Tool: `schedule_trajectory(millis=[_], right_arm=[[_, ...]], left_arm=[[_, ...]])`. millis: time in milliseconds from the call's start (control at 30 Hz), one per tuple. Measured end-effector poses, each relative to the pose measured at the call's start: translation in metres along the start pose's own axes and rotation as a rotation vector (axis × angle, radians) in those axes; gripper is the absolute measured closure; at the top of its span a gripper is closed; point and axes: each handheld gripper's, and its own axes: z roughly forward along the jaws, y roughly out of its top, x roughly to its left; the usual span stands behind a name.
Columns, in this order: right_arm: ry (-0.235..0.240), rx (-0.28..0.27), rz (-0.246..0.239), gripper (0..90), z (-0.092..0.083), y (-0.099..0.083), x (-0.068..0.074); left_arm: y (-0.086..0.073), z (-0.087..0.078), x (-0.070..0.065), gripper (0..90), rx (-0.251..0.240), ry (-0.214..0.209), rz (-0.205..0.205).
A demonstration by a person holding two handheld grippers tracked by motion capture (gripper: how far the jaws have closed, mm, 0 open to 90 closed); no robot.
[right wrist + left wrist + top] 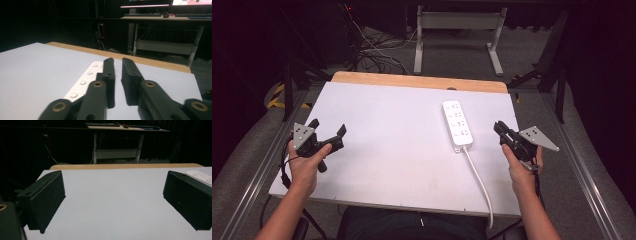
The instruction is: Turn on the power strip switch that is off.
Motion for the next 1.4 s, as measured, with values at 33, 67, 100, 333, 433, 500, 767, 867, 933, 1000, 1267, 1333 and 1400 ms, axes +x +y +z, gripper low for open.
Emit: schedule_trajectory(millis=[33,67,100,333,433,500,767,867,933,1000,1267,1333,1400], right_arm=[[0.001,0.009,0.000,87.2,0.001,0.001,0.000],[0.002,0.024,-0.001,89.3,0.002,0.002,0.000],[0.005,0.047,0.010,90.0,0.003,0.003,0.000],[0.020,0.117,0.028,90.0,0.014,0.012,-0.004],[0.027,0.138,0.034,90.0,0.021,0.015,-0.006],[0.031,0.148,0.038,90.0,0.024,0.015,-0.007],[0.069,0.164,0.063,90.0,0.046,0.034,-0.007],[0.075,0.170,0.059,90.0,0.051,0.036,-0.006],[0.084,0.189,0.056,90.0,0.060,0.039,-0.005],[0.084,0.206,0.050,90.0,0.066,0.040,-0.005],[0.103,0.248,0.040,90.0,0.090,0.042,0.003],[0.103,0.259,0.038,90.0,0.094,0.042,0.006],[0.109,0.266,0.035,90.0,0.098,0.042,0.008]], left_arm=[[0.000,0.000,0.000,4.8,0.003,-0.001,0.001],[0.000,0.000,0.000,4.9,0.001,-0.002,0.003],[0.000,0.000,0.000,4.9,-0.001,-0.002,0.003],[-0.001,0.000,0.001,5.0,0.004,-0.002,-0.002],[-0.001,0.000,0.001,5.0,0.005,-0.004,-0.002],[-0.001,0.000,0.001,5.1,0.005,-0.004,-0.001],[-0.001,0.000,0.000,5.0,0.007,-0.003,0.002],[-0.001,0.000,0.000,5.1,0.009,-0.004,0.003],[-0.002,-0.001,0.001,5.0,0.012,-0.004,0.002],[-0.002,-0.001,0.001,5.1,0.011,-0.004,0.002],[-0.002,-0.001,0.001,5.1,0.008,-0.004,0.000],[-0.002,-0.002,0.001,5.2,0.010,-0.005,0.003],[-0.002,-0.002,0.001,5.2,0.008,-0.007,0.003]])
